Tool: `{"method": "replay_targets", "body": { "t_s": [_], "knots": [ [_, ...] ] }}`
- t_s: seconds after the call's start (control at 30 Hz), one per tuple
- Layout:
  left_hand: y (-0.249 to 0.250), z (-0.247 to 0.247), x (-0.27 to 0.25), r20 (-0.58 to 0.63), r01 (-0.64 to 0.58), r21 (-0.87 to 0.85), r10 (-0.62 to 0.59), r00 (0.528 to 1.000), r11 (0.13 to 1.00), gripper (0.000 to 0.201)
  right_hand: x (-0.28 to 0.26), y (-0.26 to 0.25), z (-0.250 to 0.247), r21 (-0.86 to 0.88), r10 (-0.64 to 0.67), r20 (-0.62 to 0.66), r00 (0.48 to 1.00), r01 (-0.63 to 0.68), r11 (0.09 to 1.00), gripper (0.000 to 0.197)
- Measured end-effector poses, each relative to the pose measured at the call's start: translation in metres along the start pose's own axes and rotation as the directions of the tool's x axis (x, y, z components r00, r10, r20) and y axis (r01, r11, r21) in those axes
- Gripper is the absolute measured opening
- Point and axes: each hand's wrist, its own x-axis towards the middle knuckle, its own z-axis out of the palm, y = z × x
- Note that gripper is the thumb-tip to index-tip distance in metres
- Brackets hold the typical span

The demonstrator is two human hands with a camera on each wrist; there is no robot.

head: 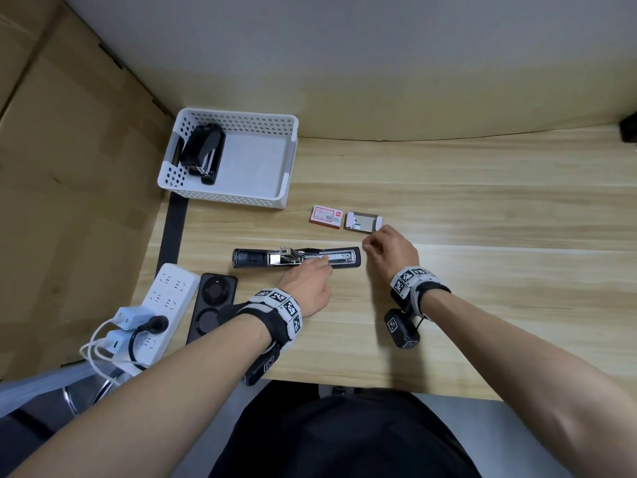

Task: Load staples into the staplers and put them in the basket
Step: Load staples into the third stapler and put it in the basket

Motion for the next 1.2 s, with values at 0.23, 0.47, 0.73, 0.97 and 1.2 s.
{"method": "replay_targets", "body": {
  "t_s": [0.23,0.47,0.73,0.97,1.2],
  "knots": [
    [-0.001,0.0,0.0,-0.003,0.003,-0.021,-0.003,1.0,1.0,0.039,-0.006,0.007,-0.006,0.102,-0.05,-0.003,0.999,0.05,0.994,0.017],
    [0.002,-0.004,-0.001,-0.019,0.004,-0.034,-0.005,1.0,0.999,0.041,-0.007,-0.007,-0.022,0.269,0.028,-0.011,1.0,-0.024,0.963,0.007],
    [-0.003,0.001,0.0,-0.015,-0.008,-0.046,0.008,1.0,0.999,0.039,-0.009,0.001,-0.02,0.1,0.088,0.121,0.989,-0.101,0.99,0.013],
    [-0.003,0.001,-0.001,-0.008,-0.008,-0.041,0.008,1.0,0.999,0.04,-0.017,0.007,-0.015,0.019,0.12,0.11,0.987,-0.123,0.992,0.009],
    [0.0,-0.002,-0.001,-0.029,-0.018,-0.016,0.018,0.999,1.0,0.039,-0.025,0.013,-0.023,0.079,0.144,0.126,0.981,-0.155,0.985,0.023]
  ]
}}
